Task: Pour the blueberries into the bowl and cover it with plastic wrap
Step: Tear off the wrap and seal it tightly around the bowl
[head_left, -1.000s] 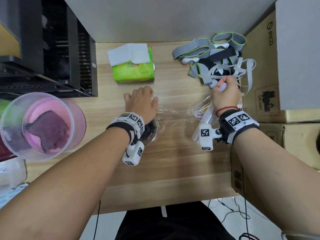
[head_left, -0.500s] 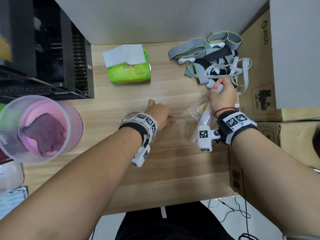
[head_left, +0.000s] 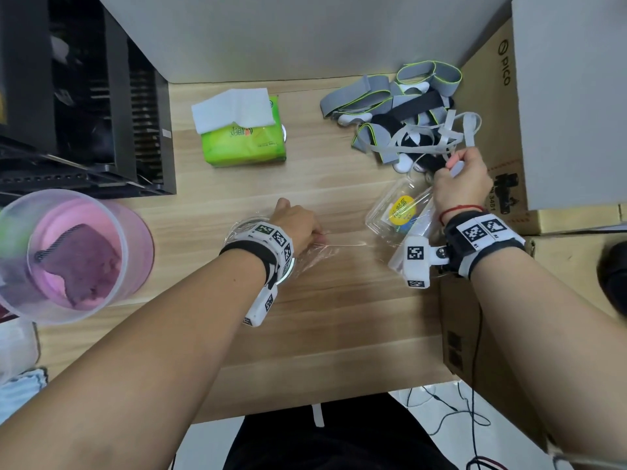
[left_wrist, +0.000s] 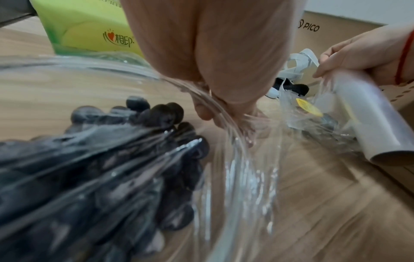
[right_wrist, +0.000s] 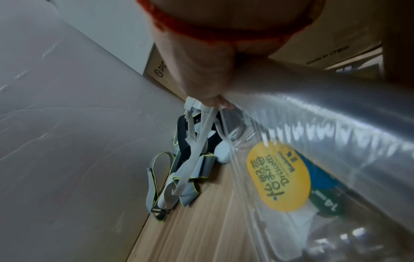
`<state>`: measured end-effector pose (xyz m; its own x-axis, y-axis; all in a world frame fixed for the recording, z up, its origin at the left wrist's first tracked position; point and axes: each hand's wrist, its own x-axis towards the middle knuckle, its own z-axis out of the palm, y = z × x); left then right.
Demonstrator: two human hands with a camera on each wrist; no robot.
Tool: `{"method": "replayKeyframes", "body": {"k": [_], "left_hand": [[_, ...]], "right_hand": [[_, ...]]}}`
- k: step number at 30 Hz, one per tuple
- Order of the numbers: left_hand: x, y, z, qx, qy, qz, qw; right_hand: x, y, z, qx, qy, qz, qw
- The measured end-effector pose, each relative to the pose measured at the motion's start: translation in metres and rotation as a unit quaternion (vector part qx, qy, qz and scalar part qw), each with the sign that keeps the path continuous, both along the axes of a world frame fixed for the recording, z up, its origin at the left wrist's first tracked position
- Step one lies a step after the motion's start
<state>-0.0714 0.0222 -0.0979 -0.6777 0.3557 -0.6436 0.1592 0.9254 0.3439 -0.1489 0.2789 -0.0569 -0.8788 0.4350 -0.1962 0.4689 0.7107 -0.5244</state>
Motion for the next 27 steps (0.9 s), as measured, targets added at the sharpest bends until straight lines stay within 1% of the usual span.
{"method": "replayKeyframes", "body": {"k": [2,5,8,12,15,17,19,21,23,24,25,27], "left_hand": [[-0.001,0.000,0.001,0.000,-0.001,-0.007,1.000],[0.000,-0.001,0.002,-0.020,0.000,-0.012,1.000],[0.001,0.003,0.012,-0.013,-0.006,0.017,1.000],[-0.003,0.024,0.028,0.036,-0.069,0.089,0.993],[-0.002,0.033,0.034,0.064,-0.107,0.095,0.988],[0.000,0.030,0.032,0.077,-0.094,0.098,0.988],[0.003,0.026,0.029,0.083,-0.073,0.106,0.988],[0.006,0.024,0.025,0.082,-0.054,0.116,0.988],[0.008,0.023,0.025,0.086,-0.035,0.125,0.988],[0.009,0.023,0.025,0.086,-0.028,0.128,0.988],[0.010,0.022,0.024,0.080,-0.028,0.128,0.988],[0.013,0.019,0.023,0.061,-0.033,0.112,0.991]], "right_hand": [[0.000,0.003,0.001,0.001,0.007,-0.012,1.000],[0.003,0.001,0.001,0.016,0.010,-0.005,1.000],[0.004,-0.006,0.002,0.003,0.009,0.013,1.000],[0.005,-0.023,0.010,-0.037,0.033,0.063,0.997],[0.003,-0.035,0.015,-0.079,0.043,0.095,0.991],[0.004,-0.037,0.016,-0.108,0.017,0.121,0.987],[0.007,-0.040,0.017,-0.154,-0.032,0.154,0.976],[0.016,-0.046,0.018,-0.172,-0.079,0.221,0.957],[0.027,-0.056,0.018,-0.160,-0.110,0.306,0.932],[0.033,-0.061,0.016,-0.152,-0.119,0.335,0.922],[0.037,-0.065,0.013,-0.137,-0.123,0.350,0.918],[0.040,-0.067,0.010,-0.091,-0.123,0.352,0.924]]}}
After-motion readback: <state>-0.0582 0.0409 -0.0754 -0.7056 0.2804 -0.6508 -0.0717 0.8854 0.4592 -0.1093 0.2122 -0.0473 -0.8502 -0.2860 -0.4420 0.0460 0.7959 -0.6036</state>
